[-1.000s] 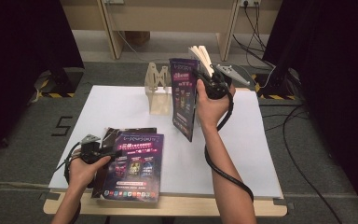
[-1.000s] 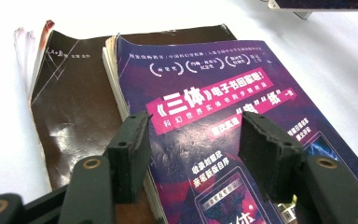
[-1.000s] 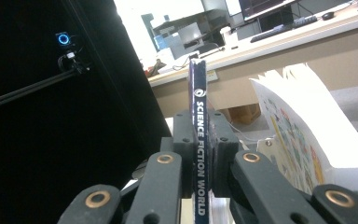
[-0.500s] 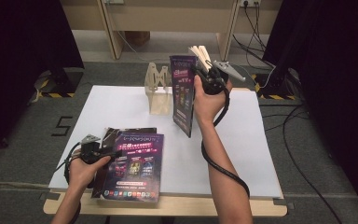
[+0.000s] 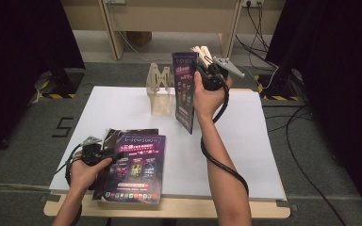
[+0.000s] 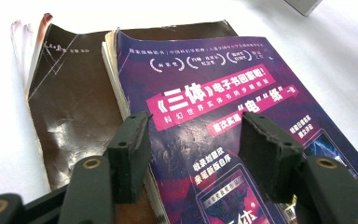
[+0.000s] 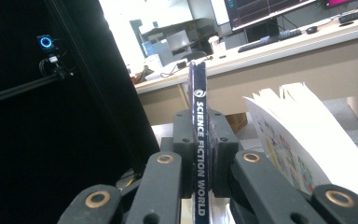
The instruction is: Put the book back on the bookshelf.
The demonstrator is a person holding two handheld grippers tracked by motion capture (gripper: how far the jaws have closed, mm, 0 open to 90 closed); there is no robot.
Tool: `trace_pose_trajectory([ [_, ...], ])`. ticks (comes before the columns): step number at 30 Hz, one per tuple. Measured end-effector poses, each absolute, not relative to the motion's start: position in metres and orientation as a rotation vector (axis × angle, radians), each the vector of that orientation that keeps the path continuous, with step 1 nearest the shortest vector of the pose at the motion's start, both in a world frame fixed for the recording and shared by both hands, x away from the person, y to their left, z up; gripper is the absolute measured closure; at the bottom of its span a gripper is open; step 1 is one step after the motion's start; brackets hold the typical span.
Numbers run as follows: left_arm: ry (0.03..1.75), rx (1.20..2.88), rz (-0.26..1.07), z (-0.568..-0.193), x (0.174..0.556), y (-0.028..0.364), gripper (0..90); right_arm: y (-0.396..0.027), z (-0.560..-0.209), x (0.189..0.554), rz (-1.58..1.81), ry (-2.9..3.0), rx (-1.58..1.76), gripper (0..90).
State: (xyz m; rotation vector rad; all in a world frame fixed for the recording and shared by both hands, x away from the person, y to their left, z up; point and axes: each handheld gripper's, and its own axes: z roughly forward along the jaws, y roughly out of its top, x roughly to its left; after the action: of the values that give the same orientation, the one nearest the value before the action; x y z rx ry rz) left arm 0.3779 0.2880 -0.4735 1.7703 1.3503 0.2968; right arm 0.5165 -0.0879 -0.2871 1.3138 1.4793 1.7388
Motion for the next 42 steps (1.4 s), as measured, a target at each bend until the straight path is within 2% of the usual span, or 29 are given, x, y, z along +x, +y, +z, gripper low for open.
trace_pose_trajectory([
  [42, 1.362, 1.746, 0.307, -0.472, 0.379, 0.295, 42.9, -0.062, -0.298, 0.553, 1.65, 1.455, 1.306, 84.7],
])
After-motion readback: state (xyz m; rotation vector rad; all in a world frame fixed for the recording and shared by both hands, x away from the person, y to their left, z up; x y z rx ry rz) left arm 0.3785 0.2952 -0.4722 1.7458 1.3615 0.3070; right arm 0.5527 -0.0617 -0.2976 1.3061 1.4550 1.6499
